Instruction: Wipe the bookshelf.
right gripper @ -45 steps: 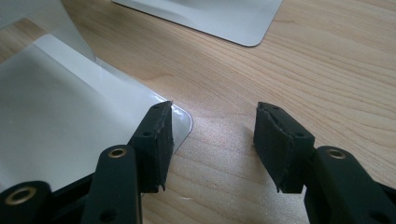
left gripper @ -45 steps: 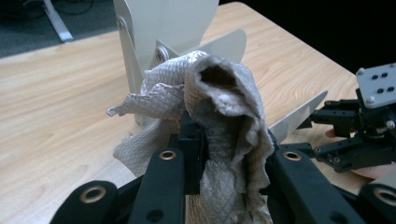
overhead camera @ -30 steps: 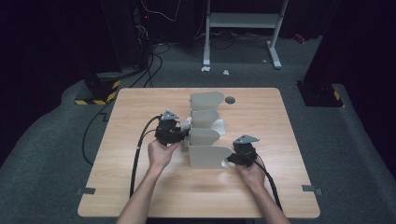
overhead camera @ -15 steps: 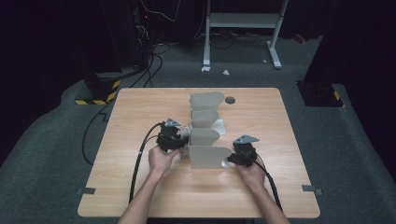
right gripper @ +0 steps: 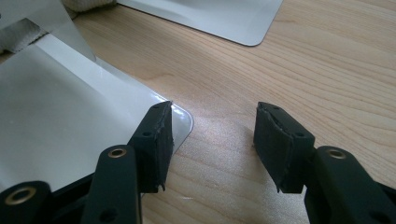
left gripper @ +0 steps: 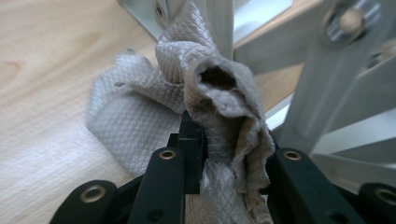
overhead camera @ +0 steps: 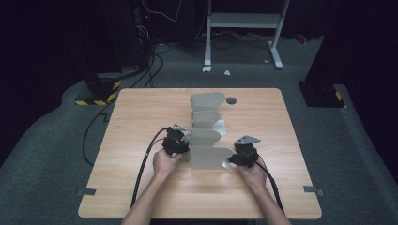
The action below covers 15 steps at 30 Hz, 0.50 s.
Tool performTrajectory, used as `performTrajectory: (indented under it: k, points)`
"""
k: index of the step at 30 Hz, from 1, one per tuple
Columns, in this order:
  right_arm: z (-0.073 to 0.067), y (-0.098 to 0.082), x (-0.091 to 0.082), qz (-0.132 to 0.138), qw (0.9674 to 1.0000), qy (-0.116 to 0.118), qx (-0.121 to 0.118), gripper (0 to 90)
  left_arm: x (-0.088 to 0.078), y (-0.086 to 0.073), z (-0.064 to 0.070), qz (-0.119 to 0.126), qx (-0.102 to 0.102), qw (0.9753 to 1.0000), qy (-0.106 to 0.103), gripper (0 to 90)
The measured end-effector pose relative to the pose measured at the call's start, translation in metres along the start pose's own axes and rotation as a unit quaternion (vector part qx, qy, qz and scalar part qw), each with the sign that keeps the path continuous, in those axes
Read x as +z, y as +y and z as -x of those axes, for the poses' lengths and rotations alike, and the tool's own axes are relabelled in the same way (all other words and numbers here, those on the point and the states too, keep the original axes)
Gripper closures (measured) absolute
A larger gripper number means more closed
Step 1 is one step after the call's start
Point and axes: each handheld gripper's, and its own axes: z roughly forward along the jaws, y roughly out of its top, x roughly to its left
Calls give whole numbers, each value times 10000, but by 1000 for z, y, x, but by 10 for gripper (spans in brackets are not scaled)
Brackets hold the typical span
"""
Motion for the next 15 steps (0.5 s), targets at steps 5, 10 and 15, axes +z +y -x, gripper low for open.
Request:
performTrajectory:
  k: [5,10,15]
  points:
    - [0,0,0,0,10000,4,-3,473,4,0,-1,27,-92,9999,-42,729]
    - [0,0,0,-2,10000,4,-7,473,-3,1,-1,126,-97,9999,-8,730]
    - [0,0,0,-1,10000,4,-7,473,-12,3,-2,257,-49,9997,12,730]
